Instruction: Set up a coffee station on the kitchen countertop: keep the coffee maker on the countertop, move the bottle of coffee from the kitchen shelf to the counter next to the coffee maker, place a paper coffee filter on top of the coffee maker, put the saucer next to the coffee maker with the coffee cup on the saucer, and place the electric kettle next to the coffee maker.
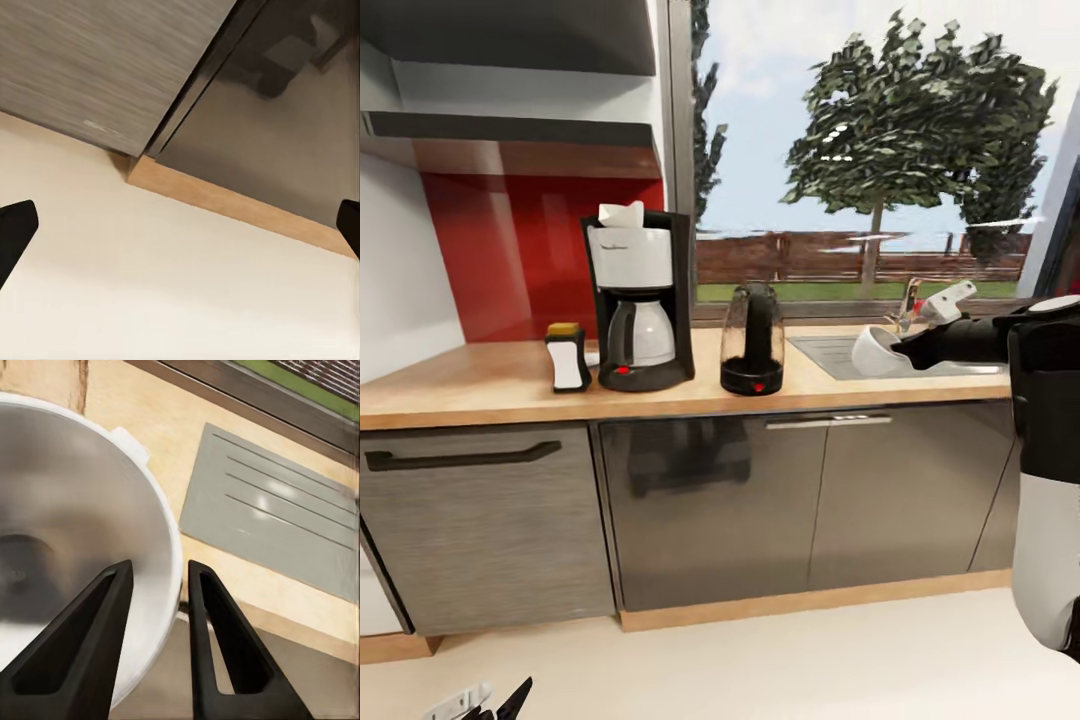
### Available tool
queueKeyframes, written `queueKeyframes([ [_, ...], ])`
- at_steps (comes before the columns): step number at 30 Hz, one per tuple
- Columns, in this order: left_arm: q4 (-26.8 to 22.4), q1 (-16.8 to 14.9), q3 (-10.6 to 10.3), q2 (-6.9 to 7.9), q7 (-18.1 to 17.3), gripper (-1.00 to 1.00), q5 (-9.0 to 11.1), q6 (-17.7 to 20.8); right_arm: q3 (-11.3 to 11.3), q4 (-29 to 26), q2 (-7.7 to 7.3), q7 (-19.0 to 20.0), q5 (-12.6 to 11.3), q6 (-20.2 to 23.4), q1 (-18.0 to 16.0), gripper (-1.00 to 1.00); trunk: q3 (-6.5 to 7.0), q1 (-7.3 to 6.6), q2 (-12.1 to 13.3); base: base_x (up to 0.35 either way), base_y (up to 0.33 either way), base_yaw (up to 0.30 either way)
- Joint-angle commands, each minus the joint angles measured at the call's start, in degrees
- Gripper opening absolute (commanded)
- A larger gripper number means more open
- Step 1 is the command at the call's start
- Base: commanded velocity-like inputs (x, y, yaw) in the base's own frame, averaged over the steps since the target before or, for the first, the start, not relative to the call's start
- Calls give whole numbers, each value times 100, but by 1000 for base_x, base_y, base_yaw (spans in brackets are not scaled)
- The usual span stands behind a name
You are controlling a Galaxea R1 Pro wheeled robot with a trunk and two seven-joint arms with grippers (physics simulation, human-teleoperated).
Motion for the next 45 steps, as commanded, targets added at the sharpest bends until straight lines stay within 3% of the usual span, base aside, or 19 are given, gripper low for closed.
queueKeyframes([
  [1,-3,2,1,2,-20,100,43,3,-1,-3,8,66,52,38,-14,-100,0,0,-2,-4,6,-235],
  [23,2,2,-1,-2,-20,100,43,3,-1,-3,27,158,51,40,-43,-100,62,0,-2,-7,124,-171],
  [45,8,2,1,1,-20,100,43,3,-1,-3,27,181,52,45,-52,-100,108,0,-2,-106,134,-138],
])
